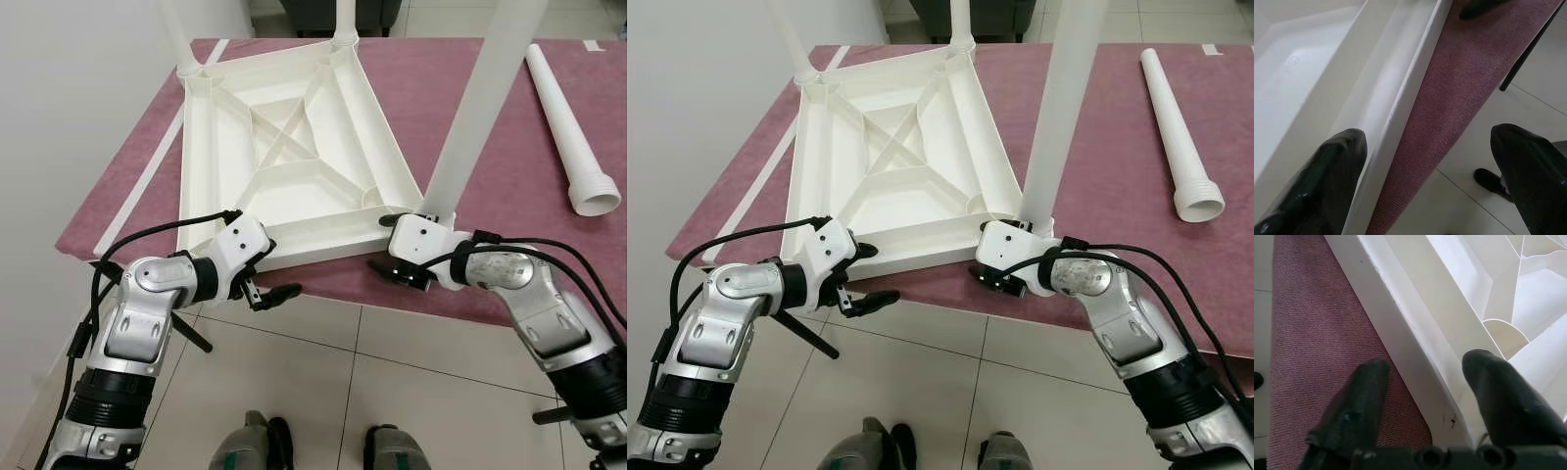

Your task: Building children table

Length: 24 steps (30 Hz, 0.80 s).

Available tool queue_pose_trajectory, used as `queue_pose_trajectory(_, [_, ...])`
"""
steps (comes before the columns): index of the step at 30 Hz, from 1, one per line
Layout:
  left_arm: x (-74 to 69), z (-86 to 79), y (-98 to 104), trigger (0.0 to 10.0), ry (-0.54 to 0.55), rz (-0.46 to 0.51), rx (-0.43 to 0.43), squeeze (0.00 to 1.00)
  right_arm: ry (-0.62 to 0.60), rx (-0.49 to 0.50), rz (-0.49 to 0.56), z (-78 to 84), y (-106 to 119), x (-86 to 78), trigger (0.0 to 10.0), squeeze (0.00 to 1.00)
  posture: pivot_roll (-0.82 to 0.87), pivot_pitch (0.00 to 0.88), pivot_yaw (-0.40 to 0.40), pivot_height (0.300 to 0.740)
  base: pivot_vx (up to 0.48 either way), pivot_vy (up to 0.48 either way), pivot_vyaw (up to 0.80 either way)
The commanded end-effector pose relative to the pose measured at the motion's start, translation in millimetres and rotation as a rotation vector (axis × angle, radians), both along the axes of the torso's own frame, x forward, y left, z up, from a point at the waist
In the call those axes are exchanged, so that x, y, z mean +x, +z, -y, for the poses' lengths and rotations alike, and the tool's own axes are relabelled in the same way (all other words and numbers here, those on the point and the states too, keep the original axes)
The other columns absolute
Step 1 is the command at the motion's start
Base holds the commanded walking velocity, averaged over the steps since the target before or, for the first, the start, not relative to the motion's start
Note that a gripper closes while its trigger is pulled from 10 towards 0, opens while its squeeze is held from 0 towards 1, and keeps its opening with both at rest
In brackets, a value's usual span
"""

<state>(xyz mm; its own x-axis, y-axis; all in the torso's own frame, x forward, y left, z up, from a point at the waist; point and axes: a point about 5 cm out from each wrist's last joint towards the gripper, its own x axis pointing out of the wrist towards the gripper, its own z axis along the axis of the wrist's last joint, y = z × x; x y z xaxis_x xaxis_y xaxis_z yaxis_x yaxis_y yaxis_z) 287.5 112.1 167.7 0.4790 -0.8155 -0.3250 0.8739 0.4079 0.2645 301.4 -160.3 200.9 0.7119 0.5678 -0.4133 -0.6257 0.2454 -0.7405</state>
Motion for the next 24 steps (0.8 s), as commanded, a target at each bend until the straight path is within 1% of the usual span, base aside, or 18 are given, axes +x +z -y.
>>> queue_pose_trajectory(1, [9.8,-12.9,-1,10.0,0.288,0.098,0.003,0.00,0.000,-0.031,-0.046,-1.0,-11,1.4,4.2,0.00,-0.09,0.166,0.145,0.740,0.000,0.000,0.00])
queue_pose_trajectory(4, [10.9,-12.5,-4,10.0,0.319,0.090,0.010,0.00,0.008,-0.045,-0.033,-4.5,-10,3.8,4.2,0.00,-0.09,0.167,0.144,0.740,0.000,0.000,0.00])
queue_pose_trajectory(5, [11.9,-13.0,-6,10.0,0.348,0.087,0.011,0.00,0.015,-0.047,-0.027,-6.7,-9,3.7,3.9,0.00,-0.10,0.168,0.144,0.740,0.000,0.000,0.00])
queue_pose_trajectory(7, [11.9,-13.0,-6,10.0,0.348,0.087,0.011,0.00,0.015,-0.047,-0.027,-6.7,-9,3.7,3.9,0.00,-0.10,0.168,0.144,0.740,0.000,0.000,0.00])
queue_pose_trajectory(8, [14.9,-15.2,-7,10.0,0.402,0.088,0.010,0.00,0.021,-0.043,-0.026,-8.7,-9,2.5,2.9,0.00,-0.10,0.169,0.145,0.740,0.000,0.000,0.00])
queue_pose_trajectory(9, [14.9,-15.2,-7,10.0,0.402,0.088,0.010,0.00,0.021,-0.043,-0.026,-8.7,-9,2.5,2.9,0.00,-0.10,0.169,0.145,0.740,0.000,0.000,0.00])
queue_pose_trajectory(10, [16.9,-16.8,-8,10.0,0.440,0.088,0.010,0.00,0.025,-0.040,-0.025,-9.9,-9,1.5,2.9,0.00,-0.10,0.169,0.145,0.740,0.000,0.000,0.00])
queue_pose_trajectory(11, [22.0,-20.9,-7,10.0,0.497,0.086,0.014,0.00,0.031,-0.035,-0.037,-11.1,-14,-1.7,0.0,0.00,-0.09,0.171,0.147,0.740,0.000,0.000,0.00])
queue_pose_trajectory(16, [22.9,-21.7,-7,10.0,0.499,0.083,0.025,0.00,0.034,-0.037,-0.043,-11.4,-17,-3.0,0.0,0.00,-0.10,0.173,0.153,0.740,0.000,0.000,0.00])
queue_pose_trajectory(18, [23.1,-22.0,-7,10.0,0.483,0.092,0.059,0.00,0.037,-0.045,-0.050,-10.7,-19,-4.4,0.0,0.00,-0.10,0.174,0.158,0.740,0.000,0.000,0.00])
queue_pose_trajectory(20, [23.6,-22.2,-8,10.0,0.483,0.095,0.069,0.00,0.039,-0.048,-0.053,-10.4,-20,-5.1,0.0,0.00,-0.10,0.174,0.158,0.740,0.000,0.000,0.00])
queue_pose_trajectory(22, [24.6,-20.2,-6,10.0,0.479,0.107,0.059,0.00,0.033,-0.047,-0.052,-9.3,-20,-5.5,0.0,0.00,-0.10,0.174,0.158,0.740,0.000,0.000,0.00])
queue_pose_trajectory(23, [25.1,-17.8,0,10.0,0.465,0.115,0.030,0.00,0.034,-0.025,-0.042,-9.8,-17,-5.5,5.8,0.00,-0.10,0.174,0.158,0.740,0.000,0.000,0.00])
queue_pose_trajectory(24, [25.3,-16.2,3,10.0,0.455,0.121,0.009,0.00,0.035,-0.010,-0.035,-10.1,-15,-5.6,5.8,0.00,-0.10,0.174,0.158,0.740,0.000,0.000,0.00])
